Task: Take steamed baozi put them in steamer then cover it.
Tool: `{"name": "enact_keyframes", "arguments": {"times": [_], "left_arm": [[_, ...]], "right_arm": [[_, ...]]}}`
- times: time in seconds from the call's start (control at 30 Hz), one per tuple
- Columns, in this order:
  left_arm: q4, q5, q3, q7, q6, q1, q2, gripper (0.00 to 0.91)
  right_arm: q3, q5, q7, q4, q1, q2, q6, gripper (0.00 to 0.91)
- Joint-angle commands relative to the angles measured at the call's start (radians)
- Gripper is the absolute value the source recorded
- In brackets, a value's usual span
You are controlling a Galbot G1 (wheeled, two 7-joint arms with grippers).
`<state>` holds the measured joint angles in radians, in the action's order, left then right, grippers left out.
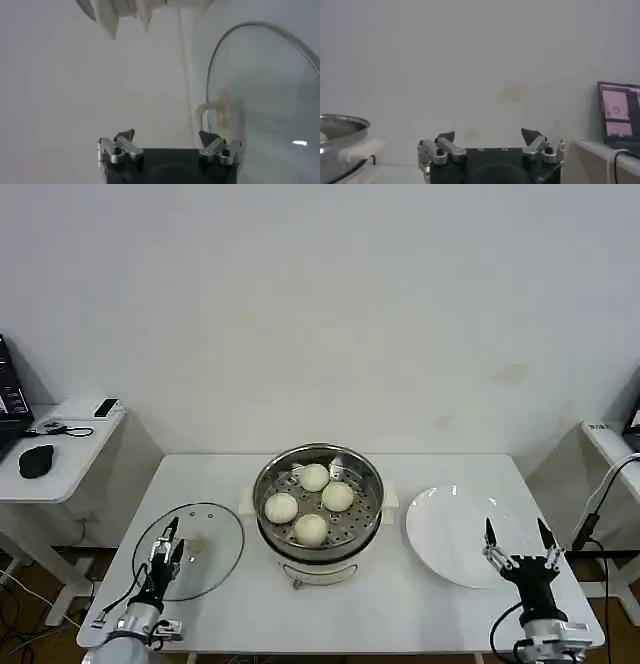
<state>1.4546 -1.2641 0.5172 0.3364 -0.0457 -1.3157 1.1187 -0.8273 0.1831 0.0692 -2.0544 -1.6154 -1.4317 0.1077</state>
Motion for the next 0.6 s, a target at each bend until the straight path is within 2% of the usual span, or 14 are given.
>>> {"name": "enact_keyframes", "arguments": {"times": [0.03, 0.47, 0.53, 0.57, 0.6], "left_arm": [[-0.063, -0.008, -0.013, 0.000, -0.001, 0.050, -0.003, 0.907], [-0.136, -0.010, -0.024, 0.008, -0.020, 0.106, -0.008, 0.907], [-0.147, -0.013, -0.023, 0.014, -0.024, 0.111, -0.004, 0.846], [-0.149, -0.017, -0.023, 0.015, -0.025, 0.112, -0.003, 0.675], [-0.149, -0.017, -0.023, 0.016, -0.027, 0.114, -0.001, 0.605]], "right_arm": [[-0.004, -0.003, -0.001, 0.002, -0.006, -0.009, 0.004, 0.907], [0.004, -0.011, 0.006, 0.015, -0.001, -0.020, 0.010, 0.907], [0.008, -0.015, 0.007, 0.018, 0.007, -0.028, 0.010, 0.907], [0.011, -0.016, 0.007, 0.018, 0.010, -0.030, 0.010, 0.907], [0.015, -0.018, 0.006, 0.016, 0.011, -0.033, 0.010, 0.907]]}}
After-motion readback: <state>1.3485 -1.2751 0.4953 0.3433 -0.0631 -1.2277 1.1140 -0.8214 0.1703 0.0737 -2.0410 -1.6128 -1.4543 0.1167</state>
